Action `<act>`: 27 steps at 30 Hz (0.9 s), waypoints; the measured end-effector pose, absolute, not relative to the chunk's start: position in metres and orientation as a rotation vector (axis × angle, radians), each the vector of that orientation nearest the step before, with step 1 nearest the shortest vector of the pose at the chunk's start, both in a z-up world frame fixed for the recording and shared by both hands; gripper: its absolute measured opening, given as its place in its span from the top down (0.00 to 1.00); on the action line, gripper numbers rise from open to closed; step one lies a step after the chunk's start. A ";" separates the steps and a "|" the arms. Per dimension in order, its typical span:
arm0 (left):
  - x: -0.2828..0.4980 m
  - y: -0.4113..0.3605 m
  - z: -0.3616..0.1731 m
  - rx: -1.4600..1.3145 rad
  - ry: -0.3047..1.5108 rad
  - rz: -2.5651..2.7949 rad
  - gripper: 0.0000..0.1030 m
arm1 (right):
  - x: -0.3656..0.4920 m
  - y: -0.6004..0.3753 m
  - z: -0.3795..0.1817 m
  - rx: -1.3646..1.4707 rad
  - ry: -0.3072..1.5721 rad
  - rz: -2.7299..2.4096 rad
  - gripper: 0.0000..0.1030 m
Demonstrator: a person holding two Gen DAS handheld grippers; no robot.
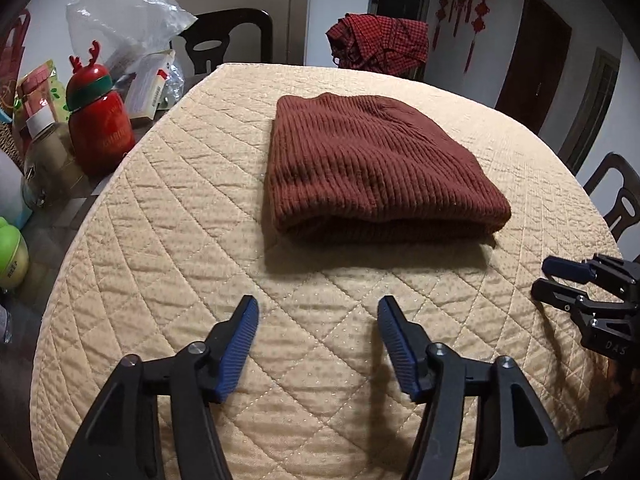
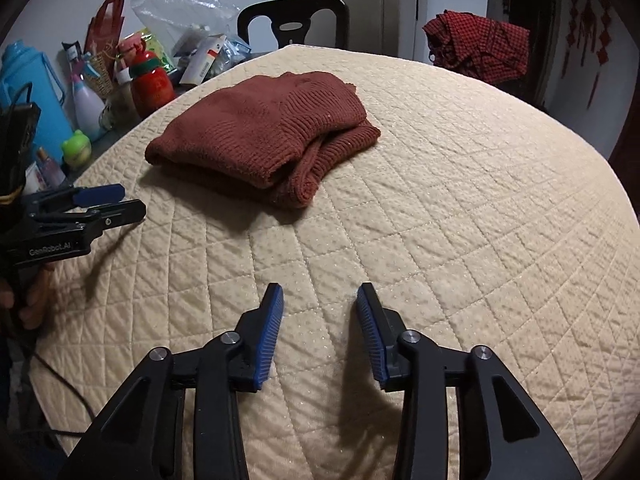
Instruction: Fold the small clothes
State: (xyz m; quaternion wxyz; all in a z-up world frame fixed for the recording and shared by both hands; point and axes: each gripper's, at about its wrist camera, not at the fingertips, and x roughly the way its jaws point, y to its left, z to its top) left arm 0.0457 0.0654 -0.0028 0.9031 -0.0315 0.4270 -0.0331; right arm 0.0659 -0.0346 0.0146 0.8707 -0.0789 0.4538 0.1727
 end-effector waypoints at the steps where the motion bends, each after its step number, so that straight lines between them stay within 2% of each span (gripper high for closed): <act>1: 0.046 0.064 -0.004 -0.058 0.887 -0.071 0.32 | 0.065 -0.034 0.014 -0.170 0.945 0.356 0.58; 27: 0.047 0.056 -0.007 0.000 0.900 -0.047 0.26 | 0.062 -0.035 0.012 -0.165 0.942 0.355 0.53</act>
